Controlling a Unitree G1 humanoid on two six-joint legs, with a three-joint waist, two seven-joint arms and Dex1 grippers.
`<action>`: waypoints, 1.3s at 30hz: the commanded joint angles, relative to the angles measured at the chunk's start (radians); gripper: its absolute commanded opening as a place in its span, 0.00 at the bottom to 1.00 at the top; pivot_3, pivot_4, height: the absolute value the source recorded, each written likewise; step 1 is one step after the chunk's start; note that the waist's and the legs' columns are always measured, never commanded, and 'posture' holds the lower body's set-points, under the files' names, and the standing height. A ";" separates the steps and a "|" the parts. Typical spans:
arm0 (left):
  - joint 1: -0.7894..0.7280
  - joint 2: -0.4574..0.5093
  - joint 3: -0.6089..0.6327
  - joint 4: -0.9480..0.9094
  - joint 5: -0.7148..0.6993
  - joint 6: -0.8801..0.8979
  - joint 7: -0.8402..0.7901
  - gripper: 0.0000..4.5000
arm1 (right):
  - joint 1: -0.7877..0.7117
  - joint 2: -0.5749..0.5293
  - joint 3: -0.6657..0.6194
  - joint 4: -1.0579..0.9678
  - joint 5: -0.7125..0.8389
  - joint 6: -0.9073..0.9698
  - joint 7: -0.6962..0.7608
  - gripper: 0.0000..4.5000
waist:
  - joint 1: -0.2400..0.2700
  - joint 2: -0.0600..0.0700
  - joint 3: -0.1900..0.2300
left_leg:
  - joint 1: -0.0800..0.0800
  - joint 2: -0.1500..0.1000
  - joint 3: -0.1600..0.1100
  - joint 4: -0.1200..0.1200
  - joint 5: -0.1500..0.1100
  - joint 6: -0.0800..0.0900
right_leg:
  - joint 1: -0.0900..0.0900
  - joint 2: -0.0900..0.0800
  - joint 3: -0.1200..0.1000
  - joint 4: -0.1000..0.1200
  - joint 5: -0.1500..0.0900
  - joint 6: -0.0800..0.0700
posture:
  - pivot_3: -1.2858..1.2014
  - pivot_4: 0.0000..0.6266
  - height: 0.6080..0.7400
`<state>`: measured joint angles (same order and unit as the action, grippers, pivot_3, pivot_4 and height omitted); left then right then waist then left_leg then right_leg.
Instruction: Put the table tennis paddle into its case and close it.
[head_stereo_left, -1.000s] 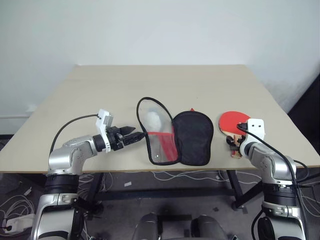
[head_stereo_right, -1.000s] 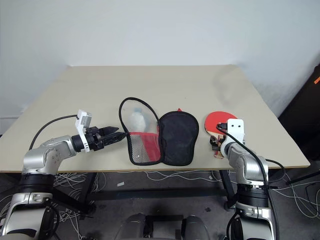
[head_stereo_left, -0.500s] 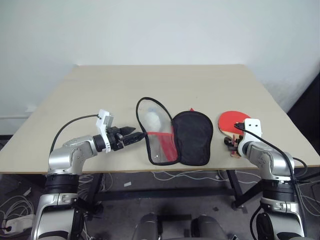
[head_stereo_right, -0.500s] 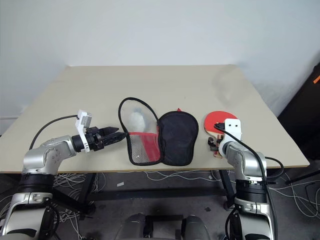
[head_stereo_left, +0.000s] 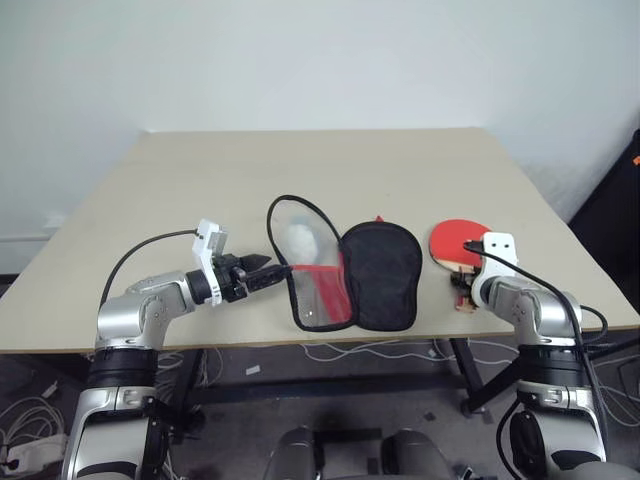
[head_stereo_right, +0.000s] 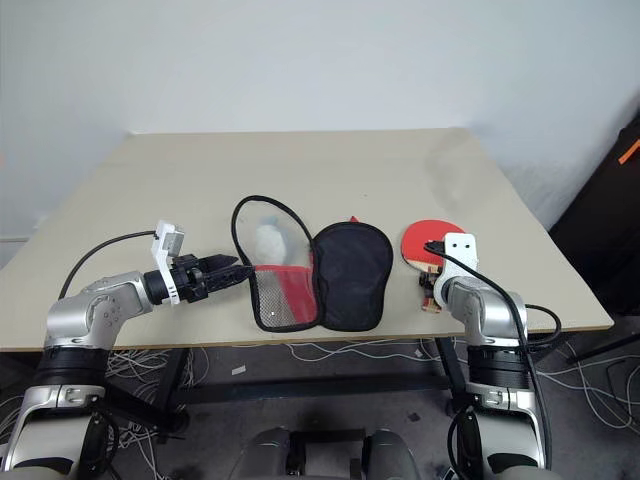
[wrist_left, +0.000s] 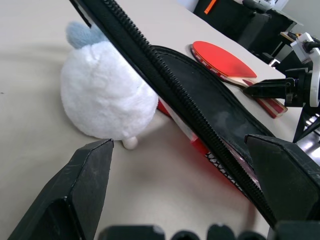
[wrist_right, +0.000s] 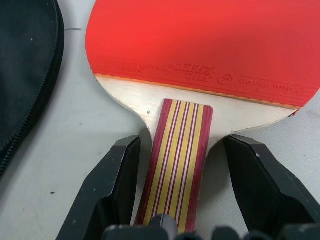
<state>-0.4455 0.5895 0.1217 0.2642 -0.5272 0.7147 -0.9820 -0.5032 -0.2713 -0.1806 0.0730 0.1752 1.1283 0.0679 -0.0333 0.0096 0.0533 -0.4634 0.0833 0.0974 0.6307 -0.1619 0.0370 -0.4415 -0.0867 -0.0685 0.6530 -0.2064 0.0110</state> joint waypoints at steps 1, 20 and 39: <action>-0.005 0.007 0.019 -0.041 -0.014 -0.002 0.001 1.00 | -0.024 -0.012 0.004 0.020 -0.013 0.008 -0.005 0.55 | -0.001 0.000 0.000 | 0.000 0.000 0.000 0.000 0.000 0.000 | 0.000 0.000 0.000 0.000 0.000 0.000 | 0.52 0.00 0.87; -0.007 0.003 0.018 -0.027 -0.011 -0.004 0.004 1.00 | -0.072 0.012 -0.061 -0.031 -0.005 0.023 -0.046 0.27 | 0.003 0.000 0.000 | -0.001 0.000 0.000 -0.003 0.000 0.000 | 0.000 -0.001 -0.002 -0.003 0.002 -0.002 | 0.52 0.00 0.87; -0.028 0.000 0.007 -0.003 -0.003 -0.009 -0.003 1.00 | -0.090 0.142 -0.045 -0.326 0.022 0.119 -0.077 0.27 | -0.013 0.002 0.001 | -0.002 -0.001 0.000 -0.002 0.001 0.001 | 0.001 0.002 0.002 -0.010 0.000 0.001 | 0.52 0.00 0.87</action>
<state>-0.4424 0.5881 0.1221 0.2726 -0.5266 0.7168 -0.9775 -0.5502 -0.1377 -0.2288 -0.1753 0.1788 1.2227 -0.0003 -0.0464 0.0114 0.0547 -0.4652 0.0822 0.0973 0.6290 -0.1610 0.0384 -0.4405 -0.0852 -0.0668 0.6432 -0.2059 0.0116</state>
